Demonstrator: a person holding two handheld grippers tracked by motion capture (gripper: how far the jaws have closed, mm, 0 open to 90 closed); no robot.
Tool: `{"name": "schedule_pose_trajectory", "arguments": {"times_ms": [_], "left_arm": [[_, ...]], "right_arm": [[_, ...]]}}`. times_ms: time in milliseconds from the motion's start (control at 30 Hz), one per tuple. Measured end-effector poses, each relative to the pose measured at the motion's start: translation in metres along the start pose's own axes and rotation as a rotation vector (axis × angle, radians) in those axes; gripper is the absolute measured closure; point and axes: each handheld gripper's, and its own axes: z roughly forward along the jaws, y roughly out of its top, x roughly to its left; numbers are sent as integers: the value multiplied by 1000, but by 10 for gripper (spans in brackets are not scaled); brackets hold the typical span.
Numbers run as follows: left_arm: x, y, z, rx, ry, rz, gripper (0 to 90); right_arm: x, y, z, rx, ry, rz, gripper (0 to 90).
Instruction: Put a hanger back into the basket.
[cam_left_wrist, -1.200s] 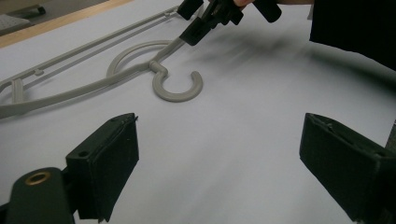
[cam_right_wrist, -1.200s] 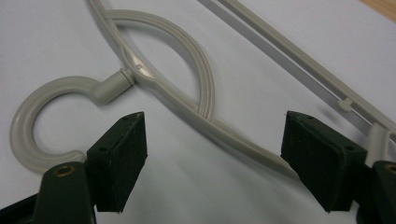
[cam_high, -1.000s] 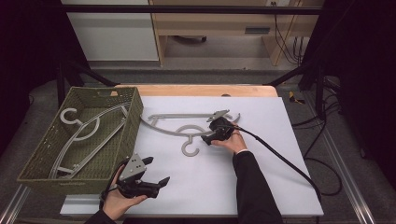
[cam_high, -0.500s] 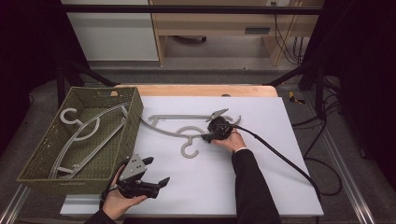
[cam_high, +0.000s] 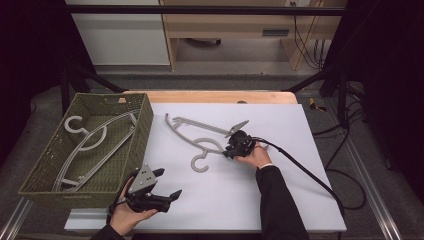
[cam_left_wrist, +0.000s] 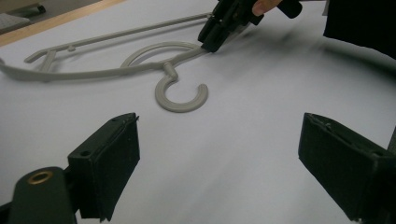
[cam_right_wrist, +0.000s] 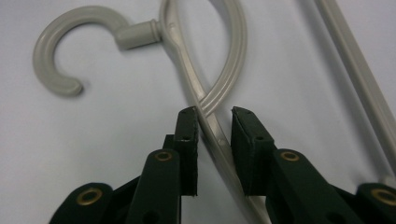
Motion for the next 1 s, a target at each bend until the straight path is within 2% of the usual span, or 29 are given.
{"name": "schedule_pose_trajectory", "arguments": {"times_ms": [100, 167, 267, 500, 667, 800, 833, 867, 967, 1000], "left_arm": [[-1, 0, 1, 4, -1, 1, 122], [-1, 0, 1, 7, 0, 3, 122], [-1, 0, 2, 5, 1, 2, 123], [-1, -1, 2, 6, -1, -1, 123], [-1, -1, 2, 7, 0, 0, 123], [-1, -1, 1, 8, -1, 1, 123], [0, -1, 1, 9, -1, 1, 123], [0, 0, 1, 9, -2, 0, 123], [0, 0, 1, 7, -4, 0, 124], [0, 0, 1, 8, -6, -1, 124]], "right_arm": [[6, -5, -5, 12, 14, -15, 777], [13, -9, -8, 20, 21, -9, 792], [20, -14, -12, 26, 12, -6, 806], [32, -19, -17, 45, 14, 47, 818], [39, -22, -19, 38, 3, 91, 819], [44, -23, -20, 32, -6, 102, 816], [43, -24, -19, 29, -13, 79, 814], [44, -24, -20, 23, -20, 78, 809], [47, -23, -23, -18, -44, 53, 722], [46, -22, -24, -39, -32, 44, 717]]}}
